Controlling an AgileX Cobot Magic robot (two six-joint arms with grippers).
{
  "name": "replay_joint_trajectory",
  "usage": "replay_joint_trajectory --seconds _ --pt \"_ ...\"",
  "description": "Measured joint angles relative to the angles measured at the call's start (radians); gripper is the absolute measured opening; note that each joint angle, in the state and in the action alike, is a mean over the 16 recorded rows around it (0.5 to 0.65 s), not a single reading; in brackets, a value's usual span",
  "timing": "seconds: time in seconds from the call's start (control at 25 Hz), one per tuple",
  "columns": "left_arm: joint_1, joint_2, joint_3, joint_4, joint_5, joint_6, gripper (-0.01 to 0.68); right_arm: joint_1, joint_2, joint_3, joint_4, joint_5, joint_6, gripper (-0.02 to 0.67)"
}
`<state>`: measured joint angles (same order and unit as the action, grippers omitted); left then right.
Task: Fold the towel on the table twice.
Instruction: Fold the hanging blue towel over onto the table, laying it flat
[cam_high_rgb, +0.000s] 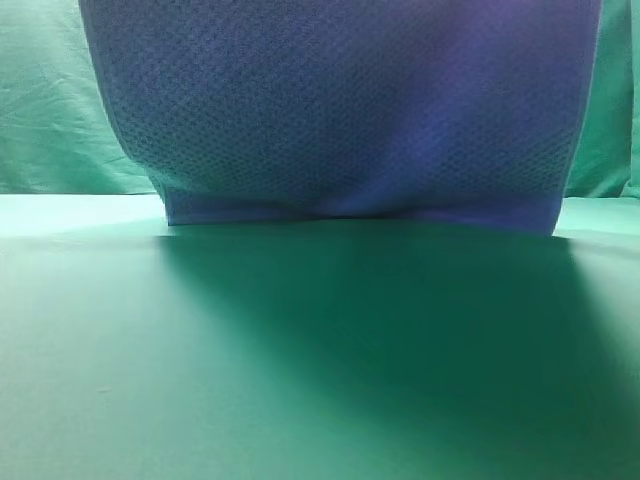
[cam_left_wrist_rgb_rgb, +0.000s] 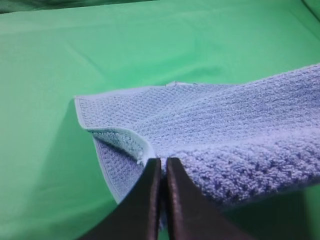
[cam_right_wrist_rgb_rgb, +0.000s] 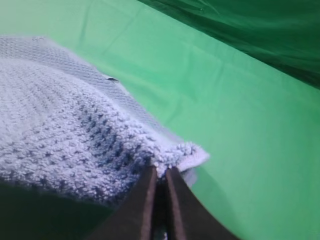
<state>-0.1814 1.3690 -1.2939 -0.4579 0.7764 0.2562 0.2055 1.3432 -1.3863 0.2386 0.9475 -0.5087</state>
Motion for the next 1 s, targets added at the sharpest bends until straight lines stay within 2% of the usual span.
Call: replay_joint_trajectory --seconds 0.52,1.0 --pt "0.000 -0.230 0.358 -0.164 -0.021 0.090 0.000 0.000 -0.250 0.328 0.050 -0.017 0.000 0.000" --pt "0.000 -0.362 0.577 -0.215 0.000 0.112 0.000 0.000 -0.455 0.595 0.098 0.017 0.001 0.000"
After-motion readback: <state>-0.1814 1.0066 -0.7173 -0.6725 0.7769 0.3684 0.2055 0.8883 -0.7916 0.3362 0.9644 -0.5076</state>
